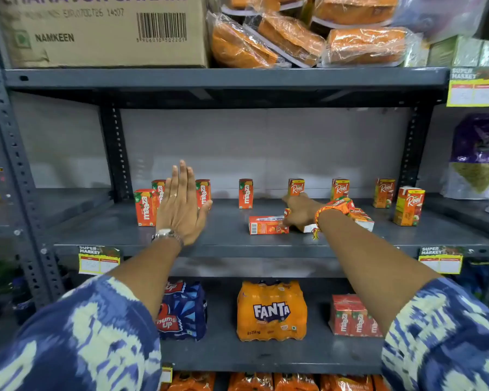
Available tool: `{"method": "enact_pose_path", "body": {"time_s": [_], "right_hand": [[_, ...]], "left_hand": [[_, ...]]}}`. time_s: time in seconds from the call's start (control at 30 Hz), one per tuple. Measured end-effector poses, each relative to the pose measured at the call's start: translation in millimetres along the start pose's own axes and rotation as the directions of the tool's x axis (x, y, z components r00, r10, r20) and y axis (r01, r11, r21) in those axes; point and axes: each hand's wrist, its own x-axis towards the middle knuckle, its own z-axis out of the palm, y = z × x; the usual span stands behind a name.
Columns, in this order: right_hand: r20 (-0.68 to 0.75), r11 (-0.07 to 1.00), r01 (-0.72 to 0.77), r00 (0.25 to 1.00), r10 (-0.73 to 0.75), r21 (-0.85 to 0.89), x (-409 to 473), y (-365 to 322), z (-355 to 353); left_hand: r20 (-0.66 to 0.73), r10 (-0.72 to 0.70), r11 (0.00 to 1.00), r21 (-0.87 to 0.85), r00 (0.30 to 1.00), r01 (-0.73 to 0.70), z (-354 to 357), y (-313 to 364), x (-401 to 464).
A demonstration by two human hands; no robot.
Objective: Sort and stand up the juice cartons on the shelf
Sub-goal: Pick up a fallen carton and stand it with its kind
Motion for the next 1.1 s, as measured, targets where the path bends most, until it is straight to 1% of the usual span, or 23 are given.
{"method": "enact_pose_path", "body": {"time_s": [0.03,0.1,0.2,0.27,0.33,0.4,0.43,0.5,0.53,0.57,0.63,0.7,0.77,0.83,0.93,1.0,1.1], "right_hand": [[0.056,0.997,-0.013,0.998,0.018,-0.076,-1.4,0.0,4.0],[0.099,0.985,0.001,0.995,0.016,-0.170,-3.1,0.4,12.4],[0.081,0.989,0.048,0.996,-0.037,-0.140,-3.6,-3.2,18.1],[0.091,0.994,0.076,0.993,-0.068,-0.084,-3.0,-5.2,12.7],[0.140,0.995,0.082,0.986,-0.091,0.064,-3.9,-5.9,8.1],[0.101,0.953,0.082,0.988,-0.115,0.291,-5.1,-5.4,5.5],[0.067,0.905,0.067,0.992,-0.105,0.420,-5.3,-5.2,4.7],[0.042,0.759,0.009,0.998,-0.048,0.651,-5.6,-9.0,2.4],[0.046,0.692,-0.027,0.999,-0.009,0.722,-5.2,-12.0,0.4],[0.058,0.649,-0.065,0.998,0.032,0.758,-4.7,-14.4,-1.7],[0.098,0.619,-0.160,0.986,0.133,0.769,-6.2,-18.7,-8.0],[0.167,0.587,-0.273,0.959,0.229,0.762,-9.0,-22.5,-16.7],[0.230,0.551,-0.348,0.934,0.273,0.759,-11.2,-25.3,-25.9],[0.282,0.510,-0.392,0.917,0.281,0.766,-13.9,-27.9,-34.6],[0.327,0.473,-0.415,0.909,0.259,0.777,-22.3,-32.5,-48.5],[0.317,0.500,-0.402,0.915,0.248,0.767,-26.6,-35.4,-58.4],[0.257,0.544,-0.349,0.936,0.239,0.764,-29.6,-40.2,-72.7]], "left_hand": [[0.034,-0.019,1.000,0.007,0.999,0.019,2.9,-0.8,-10.4],[0.112,-0.019,1.000,-0.018,0.994,0.021,11.5,-3.5,-32.6],[0.228,0.005,0.998,-0.057,0.974,0.008,33.4,-7.7,-72.1],[0.290,0.016,0.997,-0.077,0.957,0.006,40.5,-10.8,-89.8],[0.298,0.004,0.996,-0.086,0.955,0.023,45.1,-11.9,-101.6],[0.277,-0.016,0.991,-0.120,0.961,0.052,42.8,-10.2,-103.6],[0.263,-0.021,0.990,-0.131,0.964,0.057,41.2,-9.4,-103.0],[0.240,-0.020,0.988,-0.143,0.971,0.056,40.4,-8.0,-101.8],[0.236,-0.021,0.988,-0.145,0.971,0.057,41.0,-7.7,-102.3],[0.241,-0.027,0.988,-0.144,0.970,0.063,41.1,-7.5,-102.6],[0.242,-0.033,0.987,-0.145,0.970,0.069,42.2,-7.5,-103.3],[0.231,-0.033,0.986,-0.151,0.972,0.069,41.5,-6.8,-103.6],[0.220,-0.037,0.984,-0.161,0.975,0.073,40.5,-5.7,-103.5],[0.208,-0.039,0.983,-0.167,0.977,0.075,40.0,-5.2,-103.9],[0.182,-0.037,0.981,-0.180,0.983,0.071,40.7,-5.3,-103.9],[0.168,-0.037,0.977,-0.199,0.985,0.071,41.8,-5.3,-104.5],[0.156,-0.045,0.972,-0.220,0.987,0.079,43.1,-4.9,-104.5]]}}
